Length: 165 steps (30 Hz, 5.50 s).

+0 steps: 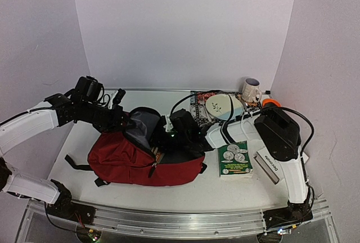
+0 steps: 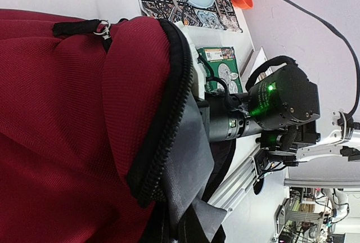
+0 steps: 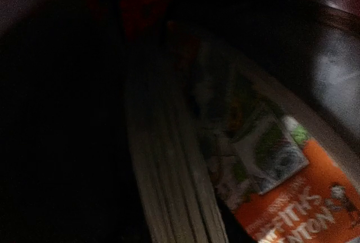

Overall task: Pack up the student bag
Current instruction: Place the book in the largest pocket of the bag, then place the largest pocket of the bag in the student bag, then move the book to the center of the board, then pick up the book from the center of the board.

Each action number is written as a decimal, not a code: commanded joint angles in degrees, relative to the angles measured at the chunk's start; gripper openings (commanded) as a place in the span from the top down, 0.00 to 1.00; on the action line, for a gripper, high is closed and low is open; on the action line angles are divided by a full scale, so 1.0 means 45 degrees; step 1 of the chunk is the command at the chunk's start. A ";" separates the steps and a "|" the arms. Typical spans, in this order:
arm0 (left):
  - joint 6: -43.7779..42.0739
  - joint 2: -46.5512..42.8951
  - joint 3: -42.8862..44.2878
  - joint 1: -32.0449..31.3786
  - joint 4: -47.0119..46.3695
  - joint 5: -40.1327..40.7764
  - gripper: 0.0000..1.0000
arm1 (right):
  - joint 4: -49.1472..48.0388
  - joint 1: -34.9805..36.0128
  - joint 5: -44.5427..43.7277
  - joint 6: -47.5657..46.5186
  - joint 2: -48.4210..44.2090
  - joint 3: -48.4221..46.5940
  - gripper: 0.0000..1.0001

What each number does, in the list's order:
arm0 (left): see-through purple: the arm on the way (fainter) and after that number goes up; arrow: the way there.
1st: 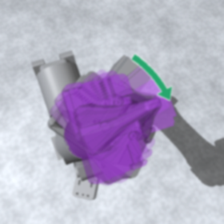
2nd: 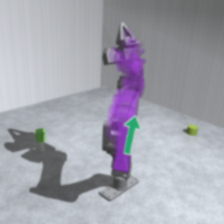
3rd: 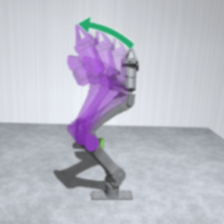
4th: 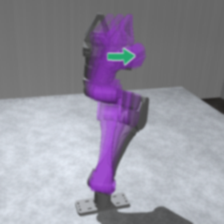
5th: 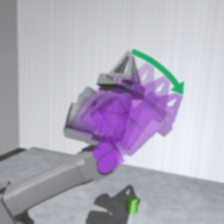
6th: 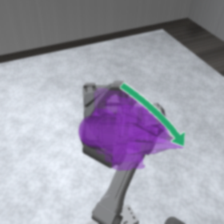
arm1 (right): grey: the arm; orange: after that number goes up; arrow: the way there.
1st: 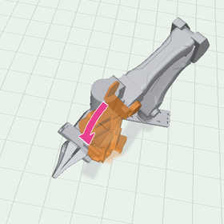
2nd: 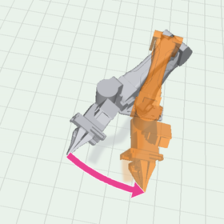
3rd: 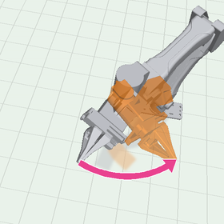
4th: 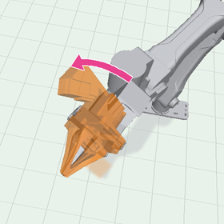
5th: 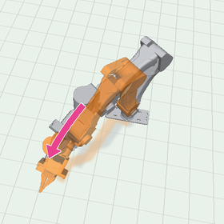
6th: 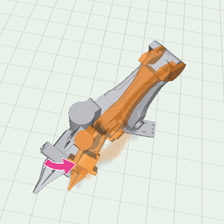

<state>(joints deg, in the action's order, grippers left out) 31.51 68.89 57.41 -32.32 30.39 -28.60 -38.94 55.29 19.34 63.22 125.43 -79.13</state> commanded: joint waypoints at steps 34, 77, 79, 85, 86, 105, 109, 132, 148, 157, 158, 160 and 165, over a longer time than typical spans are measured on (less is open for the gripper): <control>0.0220 0.1876 -0.2470 0.0002 -0.1433 0.4660 0.94 | 1.0530 -0.0755 -0.6752 -0.6384 -0.6414 0.1921 0.02; -0.0271 -0.0781 0.0743 0.0521 0.1410 0.7242 0.02 | 0.9240 -0.5896 -0.2369 -0.6552 -0.6697 0.6996 0.20; -0.0146 -0.0805 0.0981 0.0515 0.1303 0.6733 0.02 | 0.8986 -0.5790 -0.1918 -0.6616 -0.6558 0.6907 0.21; 0.0504 -0.0896 0.1306 0.0281 0.0546 0.4721 0.01 | 0.7531 -0.5063 -0.0216 -0.6324 -0.5843 0.6509 0.28; 0.0666 -0.0909 0.1309 0.0140 0.0363 0.4531 0.01 | 0.7438 -0.4902 -0.0110 -0.6259 -0.5704 0.6380 0.28; 0.1787 0.1301 0.1441 -0.4138 -0.1230 0.4518 0.05 | 0.5782 -0.3362 0.2425 -0.5412 -0.5779 0.5620 0.53; 0.1946 0.2331 0.1470 -0.5221 -0.1701 0.4725 0.09 | 0.5136 -0.3314 0.2485 -0.4950 -0.5960 0.5834 0.58; 0.3081 0.7305 0.0911 -0.6419 -0.3974 0.5910 0.54 | 0.3373 -0.2990 0.3309 -0.3809 -0.5177 0.5637 0.62; 0.3500 0.7984 0.0285 -0.6413 -0.5308 0.5478 0.56 | 0.2777 -0.2619 0.3567 -0.3577 -0.4073 0.4833 0.81; 0.3761 0.6018 -0.0292 -0.6302 -0.5328 0.6465 0.51 | 0.2798 -0.2635 0.2952 -0.3688 -0.4513 0.5308 1.00; 0.3875 0.5748 -0.0431 -0.6217 -0.5337 0.6708 0.50 | 0.2802 -0.2646 0.2924 -0.3757 -0.4746 0.5366 1.00; 0.4045 0.5090 -0.0734 -0.5988 -0.5421 0.6976 0.46 | 0.2794 -0.2675 0.2876 -0.3882 -0.5275 0.5471 1.00; 0.4317 0.3638 -0.1578 -0.5234 -0.6007 0.7037 0.33 | 0.2770 -0.3004 0.3070 -0.4088 -0.6749 0.5798 1.00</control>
<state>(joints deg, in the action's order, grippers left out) 49.35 91.25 52.71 -58.66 6.96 0.92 -22.99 42.47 30.79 46.37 103.34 -53.29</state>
